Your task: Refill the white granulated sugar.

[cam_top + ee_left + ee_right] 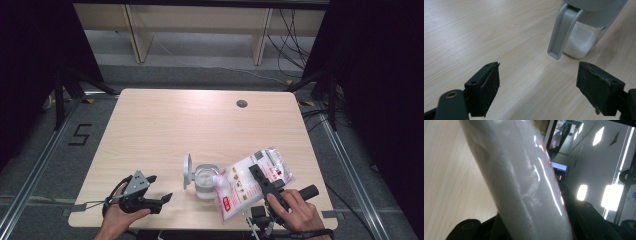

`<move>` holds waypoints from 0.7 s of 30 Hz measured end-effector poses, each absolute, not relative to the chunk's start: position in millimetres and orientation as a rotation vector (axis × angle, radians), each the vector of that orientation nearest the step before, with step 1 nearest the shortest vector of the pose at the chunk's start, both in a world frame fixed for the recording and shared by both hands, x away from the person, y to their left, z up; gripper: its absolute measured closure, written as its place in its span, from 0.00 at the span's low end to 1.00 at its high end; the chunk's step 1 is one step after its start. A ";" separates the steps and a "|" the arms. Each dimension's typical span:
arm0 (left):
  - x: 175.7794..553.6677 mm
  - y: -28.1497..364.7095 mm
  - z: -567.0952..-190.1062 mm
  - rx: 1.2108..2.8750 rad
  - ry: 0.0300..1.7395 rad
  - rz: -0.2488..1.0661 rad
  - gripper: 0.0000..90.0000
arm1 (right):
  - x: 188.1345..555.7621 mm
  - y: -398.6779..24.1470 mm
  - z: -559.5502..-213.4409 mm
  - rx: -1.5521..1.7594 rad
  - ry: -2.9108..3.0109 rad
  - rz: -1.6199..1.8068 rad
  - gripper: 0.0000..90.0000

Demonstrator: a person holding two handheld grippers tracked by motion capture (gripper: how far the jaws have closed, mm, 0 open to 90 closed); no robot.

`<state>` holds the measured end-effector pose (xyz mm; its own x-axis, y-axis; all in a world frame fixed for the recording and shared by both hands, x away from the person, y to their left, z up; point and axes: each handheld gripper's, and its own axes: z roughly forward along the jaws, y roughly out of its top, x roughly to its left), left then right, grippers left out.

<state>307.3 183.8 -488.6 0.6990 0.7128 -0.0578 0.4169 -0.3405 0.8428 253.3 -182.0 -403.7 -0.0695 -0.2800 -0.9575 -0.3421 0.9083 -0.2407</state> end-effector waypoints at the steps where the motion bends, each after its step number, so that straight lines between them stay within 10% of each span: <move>1: 307.5 183.9 -488.6 1.983 0.869 0.406 0.20 | 255.0 -180.4 -402.6 -0.504 1.653 0.062 0.77; 21: 307.5 184.4 -488.4 1.981 0.867 0.406 0.20 | 252.9 -188.9 -402.8 -0.467 1.675 0.041 0.77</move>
<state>307.5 184.4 -488.4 0.6996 0.7125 -0.0546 0.4144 -0.3423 0.8433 252.9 -188.9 -402.8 -0.0840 -0.2783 -0.9568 -0.3252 0.9153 -0.2377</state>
